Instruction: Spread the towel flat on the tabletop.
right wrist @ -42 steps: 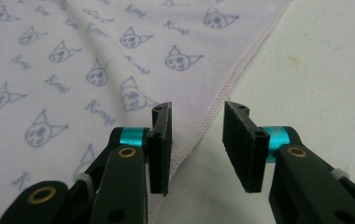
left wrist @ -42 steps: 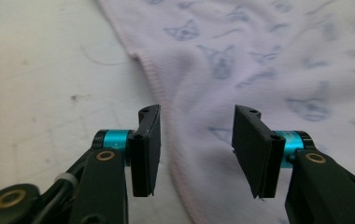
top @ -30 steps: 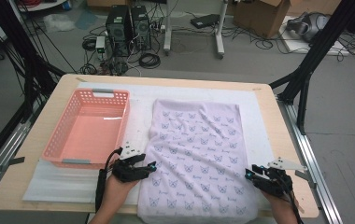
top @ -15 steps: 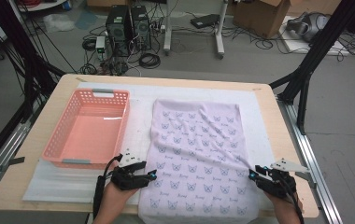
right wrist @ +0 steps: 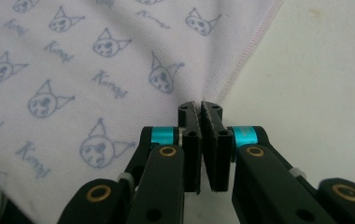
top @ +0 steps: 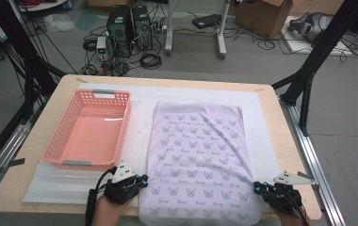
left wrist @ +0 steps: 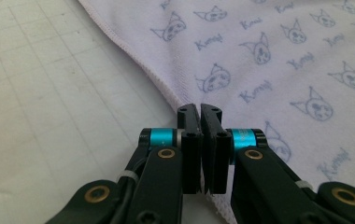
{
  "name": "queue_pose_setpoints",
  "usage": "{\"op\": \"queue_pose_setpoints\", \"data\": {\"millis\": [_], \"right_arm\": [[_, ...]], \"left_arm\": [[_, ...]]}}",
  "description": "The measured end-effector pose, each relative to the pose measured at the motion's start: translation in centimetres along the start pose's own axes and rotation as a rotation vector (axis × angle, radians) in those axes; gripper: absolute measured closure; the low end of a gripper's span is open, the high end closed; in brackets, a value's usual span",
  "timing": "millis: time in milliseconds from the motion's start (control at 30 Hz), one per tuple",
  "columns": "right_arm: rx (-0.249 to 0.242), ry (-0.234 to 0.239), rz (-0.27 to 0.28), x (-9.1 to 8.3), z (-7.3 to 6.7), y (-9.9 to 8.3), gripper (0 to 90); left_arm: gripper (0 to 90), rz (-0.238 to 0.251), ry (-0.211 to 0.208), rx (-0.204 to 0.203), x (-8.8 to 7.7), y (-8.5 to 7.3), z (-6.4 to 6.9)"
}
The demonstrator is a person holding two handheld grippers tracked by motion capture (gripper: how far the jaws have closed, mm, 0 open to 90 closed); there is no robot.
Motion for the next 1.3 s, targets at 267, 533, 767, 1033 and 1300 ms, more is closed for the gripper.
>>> {"op": "queue_pose_setpoints", "data": {"millis": [267,533,767,1033,1300], "right_arm": [[-0.004,0.024,-0.008,-2.4,-1.4,-1.2,86.6],[0.046,-0.022,0.081,-2.2,0.3,0.7,62.0],[0.098,-0.098,0.106,2.3,5.6,4.5,59.4],[0.107,-0.131,0.107,5.9,9.3,8.4,52.2],[0.128,-0.139,0.067,9.3,11.7,10.3,48.7]], "left_arm": [[87.4,-0.01,-0.044,0.0,-1.9,-1.7,0.7],[53.2,0.078,-0.072,0.002,-0.6,0.7,0.8],[43.9,0.128,-0.075,0.022,1.8,4.2,0.7],[43.0,0.137,-0.099,-0.028,5.0,7.5,-0.7],[42.4,0.199,-0.085,-0.055,7.1,9.6,-2.6]]}}
Point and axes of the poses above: each handheld gripper's, and its own axes: x roughly forward along the jaws, y roughly out of its top, z roughly to its right, the point moved 9 cm from there along x, roughly forward along the jaws, and after that the axes turned 8 degrees about -x, right-handed, at the moved point
